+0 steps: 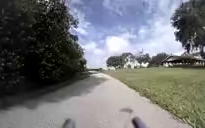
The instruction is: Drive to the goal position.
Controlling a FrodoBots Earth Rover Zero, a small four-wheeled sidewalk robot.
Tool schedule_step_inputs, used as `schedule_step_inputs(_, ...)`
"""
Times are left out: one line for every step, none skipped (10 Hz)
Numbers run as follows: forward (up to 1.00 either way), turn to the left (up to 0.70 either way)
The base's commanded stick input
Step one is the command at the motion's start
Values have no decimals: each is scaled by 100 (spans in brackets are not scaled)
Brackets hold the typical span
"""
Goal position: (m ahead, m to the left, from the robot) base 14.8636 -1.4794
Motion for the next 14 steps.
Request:
schedule_step_inputs(69, 3)
schedule_step_inputs(69, 3)
schedule_step_inputs(69, 3)
schedule_step_inputs(69, 3)
schedule_step_inputs(69, 3)
schedule_step_inputs(69, 3)
schedule_step_inputs(69, 3)
schedule_step_inputs(69, 3)
schedule_step_inputs(69, 3)
schedule_step_inputs(69, 3)
schedule_step_inputs(69, 3)
schedule_step_inputs(69, 3)
schedule_step_inputs(69, 3)
schedule_step_inputs(69, 3)
